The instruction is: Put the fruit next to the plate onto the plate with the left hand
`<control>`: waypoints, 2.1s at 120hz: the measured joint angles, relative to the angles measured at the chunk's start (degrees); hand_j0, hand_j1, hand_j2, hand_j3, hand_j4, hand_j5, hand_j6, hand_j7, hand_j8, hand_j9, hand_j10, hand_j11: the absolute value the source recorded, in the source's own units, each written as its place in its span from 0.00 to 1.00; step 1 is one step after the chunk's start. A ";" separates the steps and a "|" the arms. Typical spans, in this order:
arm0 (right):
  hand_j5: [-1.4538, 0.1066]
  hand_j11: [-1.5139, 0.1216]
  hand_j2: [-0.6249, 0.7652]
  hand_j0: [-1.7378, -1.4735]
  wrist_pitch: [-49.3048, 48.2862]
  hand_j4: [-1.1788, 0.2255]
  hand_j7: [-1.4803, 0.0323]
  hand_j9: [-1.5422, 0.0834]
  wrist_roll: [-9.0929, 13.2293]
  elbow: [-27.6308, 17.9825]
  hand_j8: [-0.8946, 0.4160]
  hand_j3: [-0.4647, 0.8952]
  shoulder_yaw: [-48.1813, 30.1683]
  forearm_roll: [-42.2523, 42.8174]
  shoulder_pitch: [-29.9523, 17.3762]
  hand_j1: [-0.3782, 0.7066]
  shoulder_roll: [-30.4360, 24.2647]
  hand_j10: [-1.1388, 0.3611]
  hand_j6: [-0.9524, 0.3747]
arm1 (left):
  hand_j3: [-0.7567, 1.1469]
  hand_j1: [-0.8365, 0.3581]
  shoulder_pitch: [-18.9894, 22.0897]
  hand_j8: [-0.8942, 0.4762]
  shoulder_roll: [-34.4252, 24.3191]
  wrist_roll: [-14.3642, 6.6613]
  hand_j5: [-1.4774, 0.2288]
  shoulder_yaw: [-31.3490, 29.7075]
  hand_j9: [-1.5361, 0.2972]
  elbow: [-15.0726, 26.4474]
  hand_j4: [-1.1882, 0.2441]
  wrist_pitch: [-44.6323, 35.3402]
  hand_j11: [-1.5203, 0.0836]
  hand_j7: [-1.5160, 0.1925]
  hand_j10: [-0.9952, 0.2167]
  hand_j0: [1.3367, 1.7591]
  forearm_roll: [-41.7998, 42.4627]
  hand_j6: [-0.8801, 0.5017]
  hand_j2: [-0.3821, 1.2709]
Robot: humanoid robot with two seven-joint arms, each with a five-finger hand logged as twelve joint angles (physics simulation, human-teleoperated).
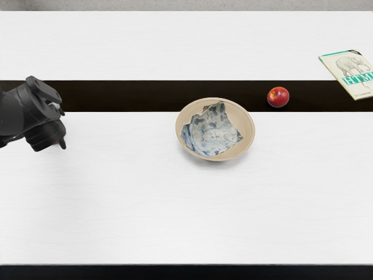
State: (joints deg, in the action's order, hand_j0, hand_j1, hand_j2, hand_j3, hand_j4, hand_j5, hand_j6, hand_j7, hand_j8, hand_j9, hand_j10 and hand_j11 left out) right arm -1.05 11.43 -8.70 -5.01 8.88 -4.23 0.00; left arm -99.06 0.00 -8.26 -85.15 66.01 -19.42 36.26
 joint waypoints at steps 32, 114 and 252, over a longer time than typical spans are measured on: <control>0.91 0.91 0.45 0.30 0.00 0.82 0.96 0.93 0.00 0.00 0.67 0.34 0.00 0.01 0.00 0.05 0.00 0.74 0.70 | 0.40 0.67 0.77 0.42 0.00 0.00 0.62 -0.73 0.61 -0.31 0.60 -0.01 0.69 0.64 0.55 0.76 -0.07 0.40 0.27; 0.91 0.91 0.45 0.30 0.00 0.82 0.96 0.93 0.00 0.00 0.67 0.34 0.00 0.00 0.00 0.05 0.00 0.74 0.70 | 0.40 0.61 2.47 0.37 0.00 0.00 0.57 -1.29 0.57 -1.49 0.56 0.06 0.64 0.60 0.51 0.76 -1.37 0.36 0.28; 0.91 0.91 0.45 0.30 0.00 0.82 0.96 0.93 0.00 -0.01 0.67 0.34 0.00 0.00 -0.01 0.05 0.00 0.74 0.70 | 0.40 0.41 -13.32 0.33 -11.87 7.29 0.37 27.56 0.38 -2.46 0.38 54.24 0.42 0.39 0.28 0.76 3.47 0.26 0.46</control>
State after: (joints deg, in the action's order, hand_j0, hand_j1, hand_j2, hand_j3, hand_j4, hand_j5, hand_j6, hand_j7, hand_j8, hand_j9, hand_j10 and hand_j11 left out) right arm -1.05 11.42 -8.72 -5.01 8.88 -4.24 0.00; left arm -112.38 -11.87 -0.97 -57.59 63.55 34.82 39.73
